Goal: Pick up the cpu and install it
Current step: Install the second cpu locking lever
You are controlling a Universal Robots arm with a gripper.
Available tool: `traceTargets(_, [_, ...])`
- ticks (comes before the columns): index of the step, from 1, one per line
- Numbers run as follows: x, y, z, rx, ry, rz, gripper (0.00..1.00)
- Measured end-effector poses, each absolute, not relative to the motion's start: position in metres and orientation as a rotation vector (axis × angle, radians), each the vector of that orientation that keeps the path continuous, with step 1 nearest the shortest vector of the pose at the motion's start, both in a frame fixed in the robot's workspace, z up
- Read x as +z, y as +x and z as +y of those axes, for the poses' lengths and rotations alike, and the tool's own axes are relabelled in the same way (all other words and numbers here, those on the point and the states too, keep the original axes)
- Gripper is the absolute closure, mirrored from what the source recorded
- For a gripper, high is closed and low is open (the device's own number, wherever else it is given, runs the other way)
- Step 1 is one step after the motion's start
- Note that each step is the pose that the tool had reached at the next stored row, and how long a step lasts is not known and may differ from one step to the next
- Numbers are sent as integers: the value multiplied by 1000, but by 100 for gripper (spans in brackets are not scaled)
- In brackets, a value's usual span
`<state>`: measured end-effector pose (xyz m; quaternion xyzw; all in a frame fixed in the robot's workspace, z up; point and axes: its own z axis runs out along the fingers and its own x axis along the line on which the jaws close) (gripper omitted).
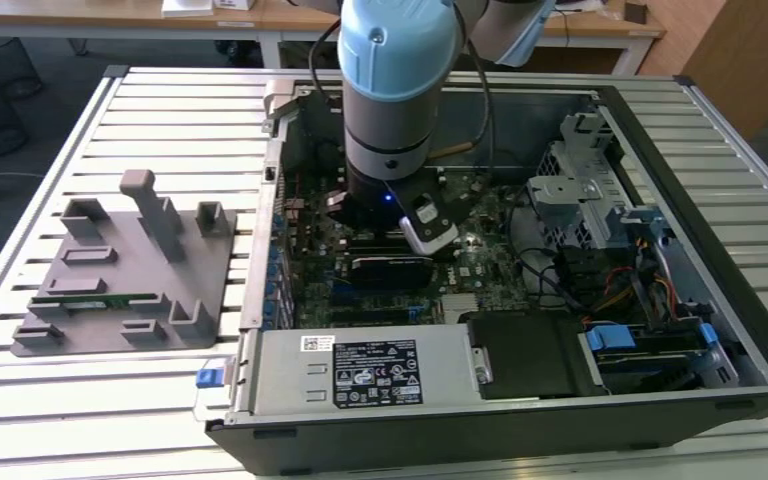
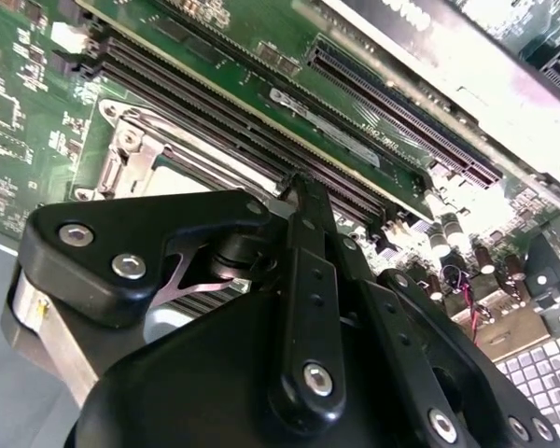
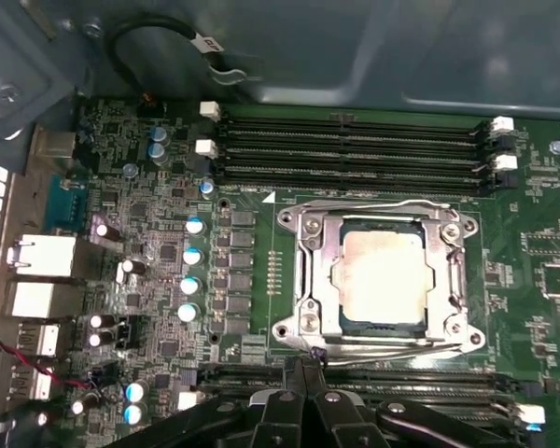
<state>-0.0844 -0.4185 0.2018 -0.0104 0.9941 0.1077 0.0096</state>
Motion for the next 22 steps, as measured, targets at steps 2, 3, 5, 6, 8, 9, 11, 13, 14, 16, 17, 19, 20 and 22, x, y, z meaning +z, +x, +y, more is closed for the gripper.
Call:
traceTargets(2, [201,-85,-419,351,-33,3103,89])
traceTargets(3, [200,-86,-419,361,-32,3101,89])
traceTargets(5, [198,-87,-419,377,-32,3099,89])
traceTargets(6, [197,-87,-418,381,-32,3099,89])
traceTargets(8, [195,-89,-419,386,-32,3098,89])
traceTargets(9, [194,-90,-419,392,-32,3097,89])
traceTargets(11, [193,-91,-419,408,-32,3095,89])
traceTargets(13, [193,-91,-419,425,-31,3093,89])
traceTargets(14, [192,-91,-419,433,-31,3092,89])
traceTargets(16, [191,-91,-418,443,-31,3090,89])
traceTargets(17, [190,-91,-418,446,-31,3090,89])
traceTargets(19, [188,-91,-419,452,-31,3089,89])
traceTargets(20, [188,-91,-419,454,-31,3088,89])
traceTargets(22, [188,-91,-419,457,-31,3088,89])
